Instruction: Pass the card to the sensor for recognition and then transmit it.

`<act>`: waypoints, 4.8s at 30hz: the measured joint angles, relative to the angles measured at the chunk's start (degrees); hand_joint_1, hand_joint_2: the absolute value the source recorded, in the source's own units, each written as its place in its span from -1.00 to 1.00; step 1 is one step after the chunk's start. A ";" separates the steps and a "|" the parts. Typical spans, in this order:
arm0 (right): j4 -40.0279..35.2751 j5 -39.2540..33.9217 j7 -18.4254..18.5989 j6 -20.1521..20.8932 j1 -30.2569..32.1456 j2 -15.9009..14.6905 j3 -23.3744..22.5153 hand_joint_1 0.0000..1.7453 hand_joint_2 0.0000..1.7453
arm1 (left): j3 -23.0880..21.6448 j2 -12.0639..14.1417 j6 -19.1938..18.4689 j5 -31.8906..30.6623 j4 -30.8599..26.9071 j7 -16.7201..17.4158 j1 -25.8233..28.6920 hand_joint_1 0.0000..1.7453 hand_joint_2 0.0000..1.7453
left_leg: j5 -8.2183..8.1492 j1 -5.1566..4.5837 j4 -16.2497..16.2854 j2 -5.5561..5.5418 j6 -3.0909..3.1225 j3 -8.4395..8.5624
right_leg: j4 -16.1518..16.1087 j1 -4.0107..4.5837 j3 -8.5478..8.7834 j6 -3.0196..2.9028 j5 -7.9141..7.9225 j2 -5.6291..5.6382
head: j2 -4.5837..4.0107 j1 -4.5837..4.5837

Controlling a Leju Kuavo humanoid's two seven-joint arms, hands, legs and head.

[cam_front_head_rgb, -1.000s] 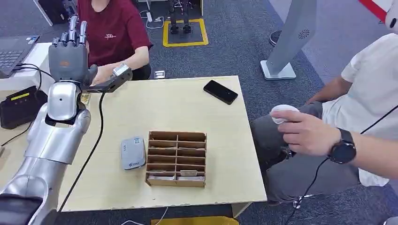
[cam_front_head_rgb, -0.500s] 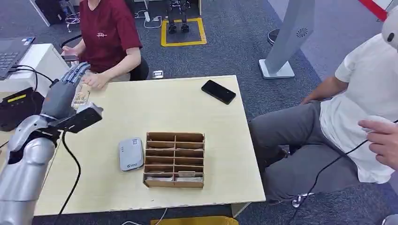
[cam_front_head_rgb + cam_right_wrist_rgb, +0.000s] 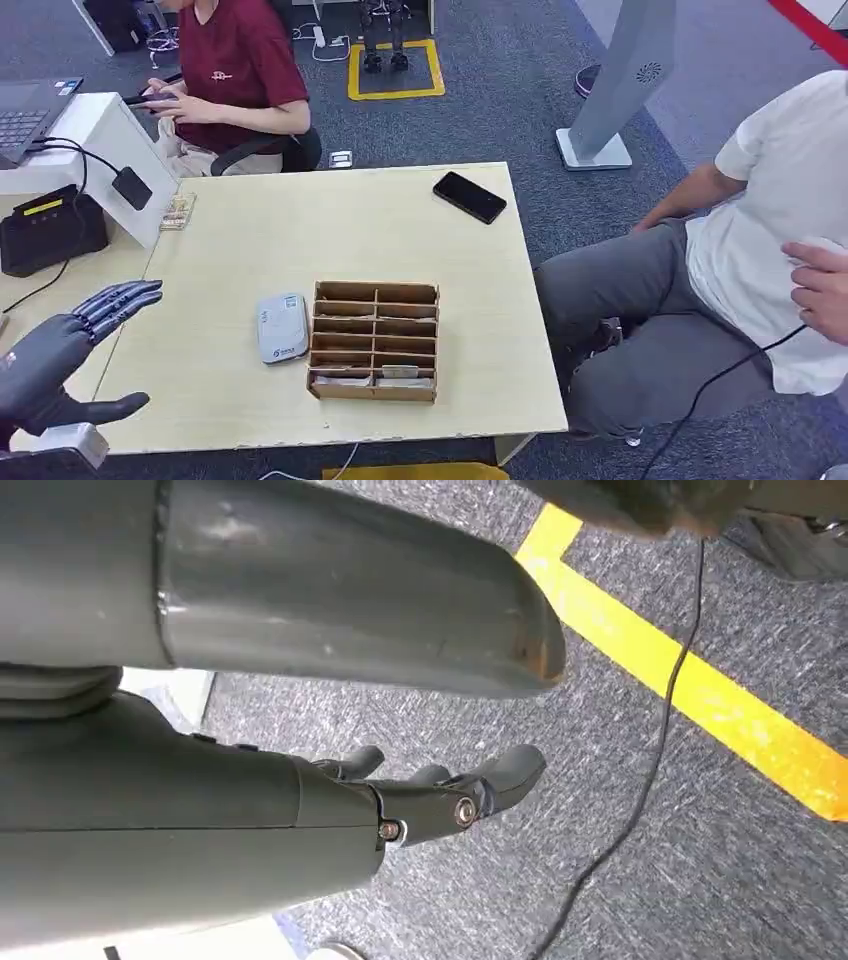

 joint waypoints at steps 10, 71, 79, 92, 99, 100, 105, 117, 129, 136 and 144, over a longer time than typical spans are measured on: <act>0.00 0.11 0.50 -0.37 -0.49 0.00 -0.52 -1.00 -1.00 | -12.44 -4.27 7.60 -9.31 -0.15 -0.90 -4.99 -1.00 1.00 | 0.00 -0.04 0.02 -0.13 0.00 0.08 | -0.03 -0.03 0.06 -0.01 0.02 -0.14 | 0.00 0.00; -0.02 0.26 0.20 -0.20 -0.85 0.07 -1.38 -1.00 -1.00 | -40.02 -11.80 17.57 -20.78 17.35 7.96 -19.57 -1.00 1.00 | 0.09 -0.08 0.04 -0.15 0.08 0.07 | -0.04 -0.07 0.06 0.07 0.14 -0.18 | 0.00 0.07; -0.02 0.26 0.20 -0.28 -0.81 0.07 -1.38 -1.00 -1.00 | -36.87 -11.22 16.24 -17.55 11.63 7.96 -19.86 -1.00 1.00 | 0.09 -0.08 0.04 -0.16 0.08 0.07 | -0.03 -0.07 0.07 0.06 0.15 -0.17 | 0.00 0.07; -0.02 0.26 0.33 -0.26 -0.70 0.04 -1.38 -1.00 -1.00 | -33.96 -4.63 14.38 -17.44 10.32 7.41 -14.97 -1.00 1.00 | 0.09 -0.04 0.01 -0.14 0.08 0.06 | -0.01 -0.03 0.06 0.05 0.13 -0.15 | 0.00 0.04; -0.02 0.26 0.18 -0.22 -0.73 0.07 -1.38 -1.00 -1.00 | -30.95 0.08 12.16 -13.34 8.00 6.08 -11.15 -1.00 1.00 | 0.09 -0.03 0.01 -0.14 0.08 0.05 | -0.01 -0.03 0.07 0.05 0.13 -0.17 | 0.00 0.06; -0.02 0.26 0.18 -0.22 -0.73 0.07 -1.35 -1.00 -1.00 | -30.42 0.86 11.43 -12.22 7.43 5.75 -10.49 -1.00 1.00 | 0.09 -0.03 0.01 -0.14 0.07 0.06 | -0.01 -0.02 0.07 0.05 0.14 -0.16 | 0.00 0.04; -0.02 0.26 0.11 0.02 -0.79 0.04 -1.27 -1.00 -1.00 | -28.20 3.47 8.22 -8.33 4.74 4.20 -8.38 -1.00 1.00 | 0.09 -0.03 0.01 -0.18 0.08 0.05 | -0.02 -0.03 0.07 0.06 0.13 -0.20 | 0.00 0.04; -0.02 0.26 0.13 -0.31 -0.92 0.07 -1.27 -1.00 -1.00 | -31.91 -2.83 12.16 -18.39 7.02 7.89 -9.75 -1.00 1.00 | 0.09 -0.06 0.02 -0.17 0.08 0.06 | -0.05 -0.05 0.07 0.06 0.14 -0.21 | 0.00 0.04; -0.02 0.26 0.22 -0.31 -0.92 0.17 -1.27 -1.00 -1.00 | -36.30 -9.18 14.49 -21.14 12.29 10.23 -10.92 -1.00 1.00 | 0.08 -0.04 0.02 -0.17 0.08 0.06 | -0.05 -0.04 0.05 0.06 0.14 -0.19 | 0.00 0.04; -0.02 0.26 0.22 -0.31 -0.91 0.15 -1.29 -1.00 -1.00 | -36.46 -10.10 14.75 -21.47 13.23 10.45 -10.96 -1.00 1.00 | 0.09 -0.05 0.02 -0.16 0.08 0.06 | -0.05 -0.04 0.05 0.06 0.14 -0.20 | 0.00 0.04; -0.04 0.26 0.09 -0.57 -0.94 0.37 -1.27 -1.00 -1.00 | -36.59 -16.86 18.25 -27.34 16.72 14.73 -12.68 -1.00 1.00 | 0.09 -0.09 0.03 -0.16 0.08 0.06 | -0.06 -0.06 0.07 0.07 0.15 -0.19 | 0.00 0.07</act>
